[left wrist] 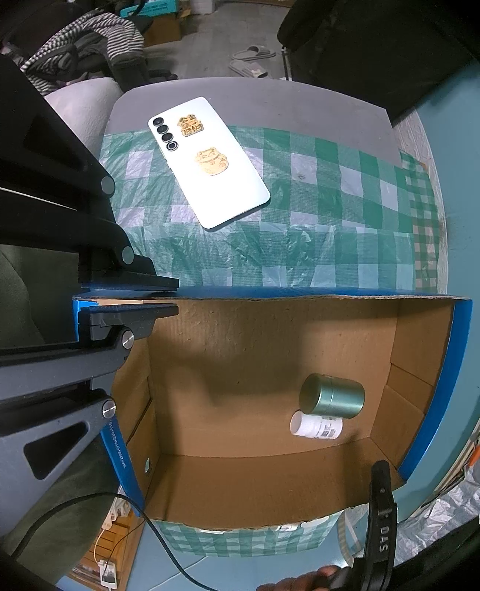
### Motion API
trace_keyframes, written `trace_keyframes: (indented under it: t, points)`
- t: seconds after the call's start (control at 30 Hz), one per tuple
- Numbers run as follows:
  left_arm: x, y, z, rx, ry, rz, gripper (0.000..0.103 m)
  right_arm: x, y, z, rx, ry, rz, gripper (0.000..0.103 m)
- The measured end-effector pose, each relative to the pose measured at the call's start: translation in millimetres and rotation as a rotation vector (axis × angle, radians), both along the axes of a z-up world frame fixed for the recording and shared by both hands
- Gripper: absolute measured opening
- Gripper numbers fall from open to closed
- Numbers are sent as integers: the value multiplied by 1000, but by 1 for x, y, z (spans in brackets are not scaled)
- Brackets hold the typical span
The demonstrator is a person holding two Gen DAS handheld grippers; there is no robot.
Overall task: Organize rigid objects
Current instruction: 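Carry the pill bottle into the box beside the tin and release, then move the right tool back over the white round puck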
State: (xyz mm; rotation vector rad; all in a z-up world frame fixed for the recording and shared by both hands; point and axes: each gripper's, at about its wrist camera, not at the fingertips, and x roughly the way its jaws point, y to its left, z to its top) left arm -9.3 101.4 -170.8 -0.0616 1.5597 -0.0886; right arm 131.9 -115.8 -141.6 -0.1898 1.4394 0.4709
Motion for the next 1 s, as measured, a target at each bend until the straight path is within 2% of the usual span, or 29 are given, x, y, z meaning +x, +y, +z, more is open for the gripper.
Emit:
trace_keyframes:
  t: [0.3,0.57,1.0]
  points:
    - [2,2,1,-1,-3,4,6,-6,-12,26,24,-38,-16,50]
    - [2,1,2,5,-3,-10,6,-9,-33,45,28,-64,-46,53]
    - [2,2,2,6,-2,-7,6,-13,-74,55,1,-74,-119,61]
